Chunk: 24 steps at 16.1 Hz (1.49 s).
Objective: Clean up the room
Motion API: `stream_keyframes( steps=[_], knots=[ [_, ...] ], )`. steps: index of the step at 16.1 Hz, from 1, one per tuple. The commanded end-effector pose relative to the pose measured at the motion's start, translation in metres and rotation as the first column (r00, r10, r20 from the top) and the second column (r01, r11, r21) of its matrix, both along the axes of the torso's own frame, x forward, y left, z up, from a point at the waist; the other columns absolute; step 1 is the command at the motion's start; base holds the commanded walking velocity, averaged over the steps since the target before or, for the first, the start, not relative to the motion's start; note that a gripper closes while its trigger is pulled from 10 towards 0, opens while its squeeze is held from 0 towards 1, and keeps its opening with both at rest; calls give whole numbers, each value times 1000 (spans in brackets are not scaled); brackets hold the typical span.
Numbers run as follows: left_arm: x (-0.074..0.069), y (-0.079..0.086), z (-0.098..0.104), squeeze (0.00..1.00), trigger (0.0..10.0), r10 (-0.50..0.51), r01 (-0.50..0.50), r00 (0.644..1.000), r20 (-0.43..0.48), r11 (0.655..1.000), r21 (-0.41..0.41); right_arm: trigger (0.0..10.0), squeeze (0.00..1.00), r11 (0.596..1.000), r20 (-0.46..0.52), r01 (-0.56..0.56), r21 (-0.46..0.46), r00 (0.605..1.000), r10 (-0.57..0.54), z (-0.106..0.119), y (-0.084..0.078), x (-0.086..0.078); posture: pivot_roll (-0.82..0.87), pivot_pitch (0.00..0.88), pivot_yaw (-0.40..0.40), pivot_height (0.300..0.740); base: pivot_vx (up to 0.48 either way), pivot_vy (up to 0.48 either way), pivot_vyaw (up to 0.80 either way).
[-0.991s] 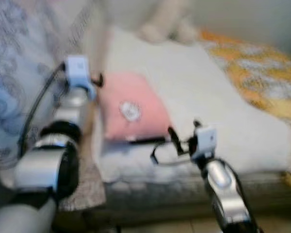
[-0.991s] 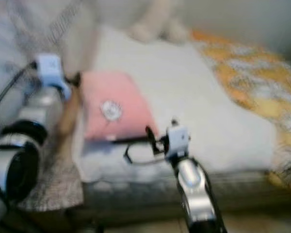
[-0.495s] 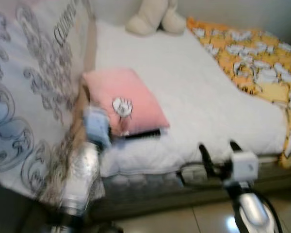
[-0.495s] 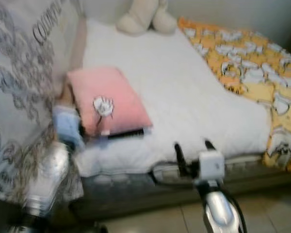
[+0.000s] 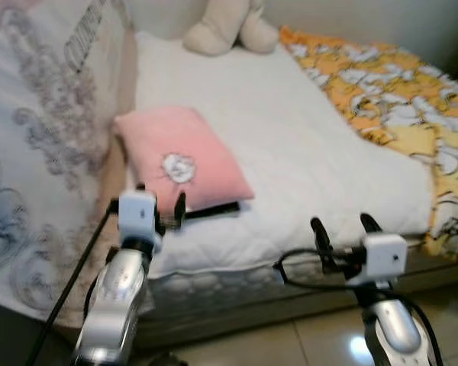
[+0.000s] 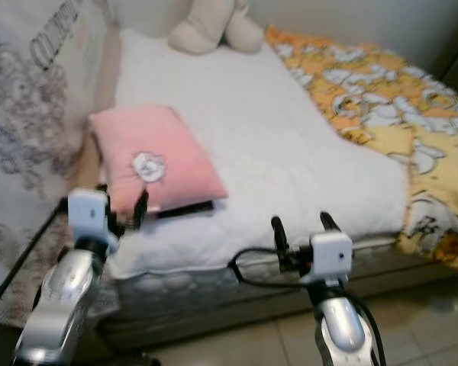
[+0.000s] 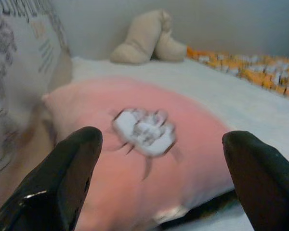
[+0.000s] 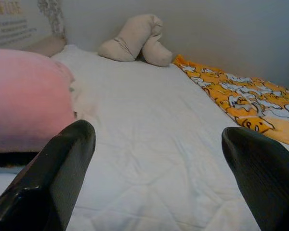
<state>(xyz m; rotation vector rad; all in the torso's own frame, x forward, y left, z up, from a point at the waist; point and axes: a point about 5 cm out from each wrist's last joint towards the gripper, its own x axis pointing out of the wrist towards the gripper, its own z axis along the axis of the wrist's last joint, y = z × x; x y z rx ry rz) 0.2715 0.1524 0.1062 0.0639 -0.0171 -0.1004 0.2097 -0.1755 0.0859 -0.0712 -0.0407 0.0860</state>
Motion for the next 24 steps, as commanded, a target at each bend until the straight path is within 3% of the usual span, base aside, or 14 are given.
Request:
stream_keyframes(
  steps=[1, 3, 9, 13, 18, 24],
  knots=[
    [3, -2, -5, 0, 10000, 21, -21, 999, -41, 1000, -13, 10000, 0, 1000, -22, 14, -6, 1000, -15, -2, -3, 4, 64, 0, -67, 740, 304, -368, 706],
    [13, 3, -2, 0, 10000, 63, -64, 997, -51, 998, -17, 10000, 0, 1000, -24, -9, -4, 1000, 8, -3, -1, 9, 67, 0, -71, 740, 321, -354, 662],
    [20, 14, 0, 0, 10000, 189, -194, 978, -89, 980, -51, 10000, 0, 996, -57, -85, -25, 995, 84, -8, 9, 19, 82, 0, -81, 740, 361, -271, 556],
    [23, 20, -5, 0, 10000, 232, -231, 966, -112, 973, 19, 10000, 0, 993, -94, -119, -4, 988, 118, -13, 14, 21, 89, 0, -86, 740, 191, 0, 248],
    [28, 17, 9, 0, 10000, 190, -189, 981, -36, 981, 32, 10000, 0, 994, -66, -111, -9, 992, 110, -9, 12, 23, 87, 0, -88, 740, 288, 0, 432],
    [41, 13, 13, 0, 10000, 144, -141, 989, -46, 988, 64, 10000, 0, 994, -78, -105, -4, 991, 105, -11, 11, 23, 82, 0, -90, 740, 480, 0, 118]
  ],
)
